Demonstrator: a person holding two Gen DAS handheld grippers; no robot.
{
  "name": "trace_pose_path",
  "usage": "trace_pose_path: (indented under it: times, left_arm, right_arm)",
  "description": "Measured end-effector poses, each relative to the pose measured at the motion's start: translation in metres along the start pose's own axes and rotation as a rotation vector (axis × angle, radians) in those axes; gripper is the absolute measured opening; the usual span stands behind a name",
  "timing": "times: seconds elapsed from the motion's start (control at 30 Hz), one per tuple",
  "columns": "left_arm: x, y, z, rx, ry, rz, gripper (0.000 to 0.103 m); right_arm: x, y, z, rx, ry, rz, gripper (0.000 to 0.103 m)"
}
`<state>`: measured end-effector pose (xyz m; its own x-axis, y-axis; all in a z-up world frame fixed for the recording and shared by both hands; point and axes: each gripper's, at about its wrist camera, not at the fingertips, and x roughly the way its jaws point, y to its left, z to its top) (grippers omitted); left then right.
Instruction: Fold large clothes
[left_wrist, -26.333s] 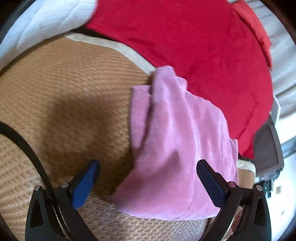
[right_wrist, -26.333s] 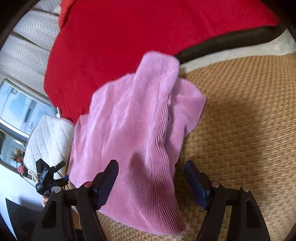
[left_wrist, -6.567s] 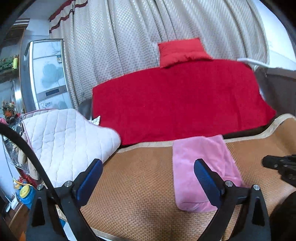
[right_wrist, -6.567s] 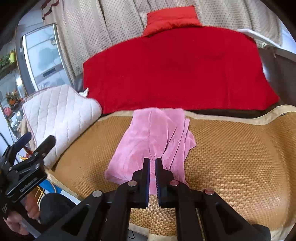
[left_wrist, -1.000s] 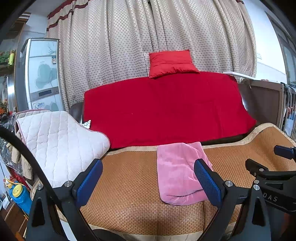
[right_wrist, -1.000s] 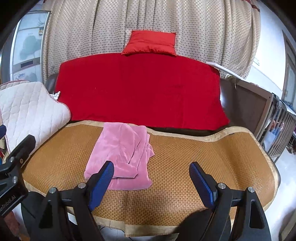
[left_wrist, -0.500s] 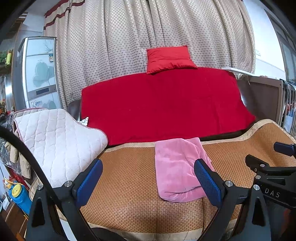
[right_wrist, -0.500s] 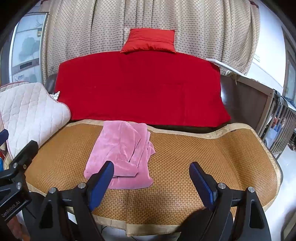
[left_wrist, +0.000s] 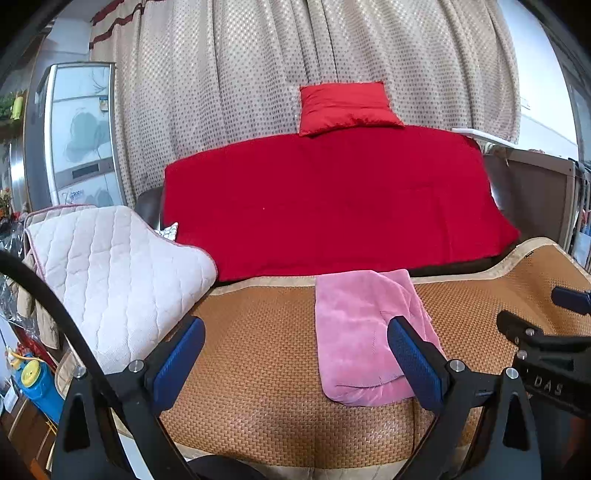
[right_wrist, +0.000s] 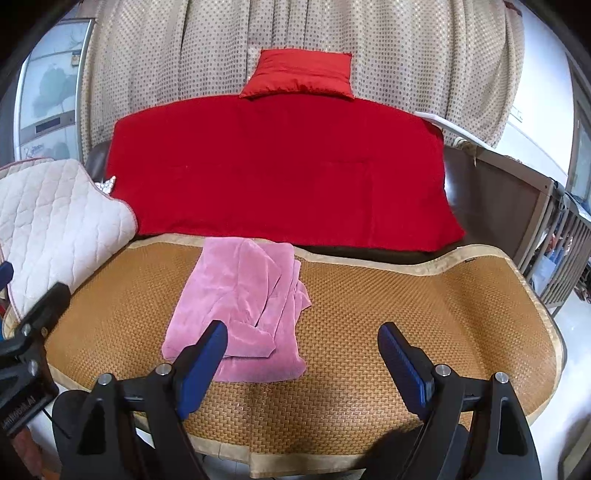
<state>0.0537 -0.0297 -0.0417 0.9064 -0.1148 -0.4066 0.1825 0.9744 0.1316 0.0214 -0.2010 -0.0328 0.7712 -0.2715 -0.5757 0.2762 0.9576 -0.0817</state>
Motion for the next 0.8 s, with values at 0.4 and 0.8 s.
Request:
trace_pose_path:
  times: [0.4, 0.8]
  left_arm:
    - [0.029, -0.006, 0.011, 0.012, 0.028, -0.002, 0.099]
    - [0.044, -0.006, 0.012, 0.012, 0.04, -0.026, 0.099]
  right_arm:
    - [0.031, 0.002, 0.007, -0.023, 0.026, -0.008, 0.086]
    - [0.044, 0.004, 0.014, -0.023, 0.026, -0.024, 0.086]
